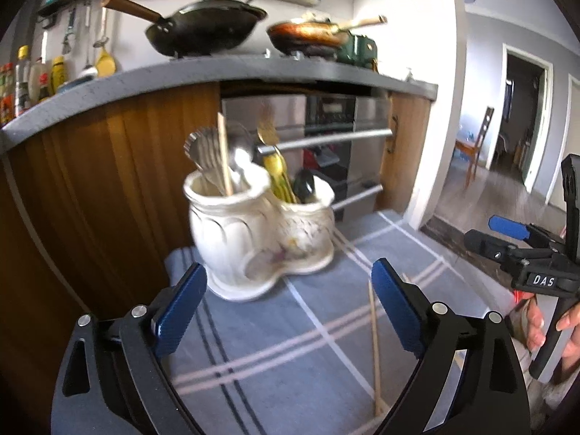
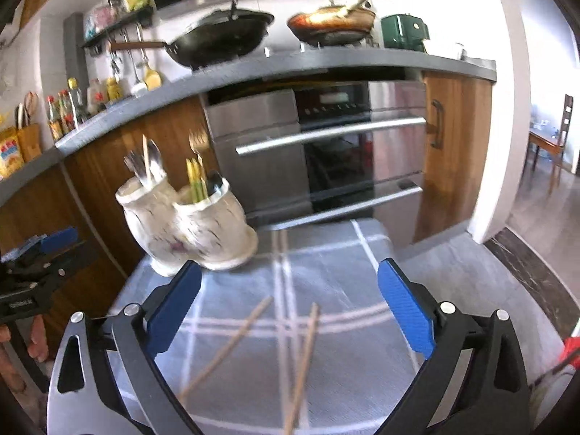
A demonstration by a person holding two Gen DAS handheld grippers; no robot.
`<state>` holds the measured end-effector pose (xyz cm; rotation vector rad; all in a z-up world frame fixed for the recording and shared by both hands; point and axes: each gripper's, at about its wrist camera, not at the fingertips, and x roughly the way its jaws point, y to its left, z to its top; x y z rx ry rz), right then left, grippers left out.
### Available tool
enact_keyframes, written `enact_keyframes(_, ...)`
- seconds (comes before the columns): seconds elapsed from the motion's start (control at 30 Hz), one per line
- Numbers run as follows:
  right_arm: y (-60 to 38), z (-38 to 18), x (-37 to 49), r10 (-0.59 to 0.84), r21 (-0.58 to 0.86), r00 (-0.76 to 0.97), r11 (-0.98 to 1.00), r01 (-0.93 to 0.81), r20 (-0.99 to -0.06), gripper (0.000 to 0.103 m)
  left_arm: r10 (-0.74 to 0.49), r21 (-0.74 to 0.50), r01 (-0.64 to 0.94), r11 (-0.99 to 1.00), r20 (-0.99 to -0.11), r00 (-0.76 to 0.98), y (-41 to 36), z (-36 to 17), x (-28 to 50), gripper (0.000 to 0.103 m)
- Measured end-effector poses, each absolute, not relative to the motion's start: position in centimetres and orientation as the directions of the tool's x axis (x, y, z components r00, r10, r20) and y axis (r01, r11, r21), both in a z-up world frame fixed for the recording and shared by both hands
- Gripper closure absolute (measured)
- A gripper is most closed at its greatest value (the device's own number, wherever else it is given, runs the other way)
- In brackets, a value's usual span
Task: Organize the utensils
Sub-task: 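Move both open tools back over the two chopsticks on the cloth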
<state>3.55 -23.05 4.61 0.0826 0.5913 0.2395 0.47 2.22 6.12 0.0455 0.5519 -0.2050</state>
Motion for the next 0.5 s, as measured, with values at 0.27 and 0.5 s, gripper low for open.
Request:
enact_keyframes(0.27,-22.6,0.2,3.4,0.194,0.098,0.728,0.980,-0.173,-0.657,0.006,-0.211,-0.014,0.252,0.968,-0.590,0.779,-0.3,3.1,0.6,0.011)
enact_keyframes(0.5,-22.7,-2.6,3.9,0.202,0.127,0.682,0.979,-0.160,-0.703,0.006,-0.205,-0.009,0.265,0.964,-0.660,0.723,-1.7,0.3,1.4,0.011)
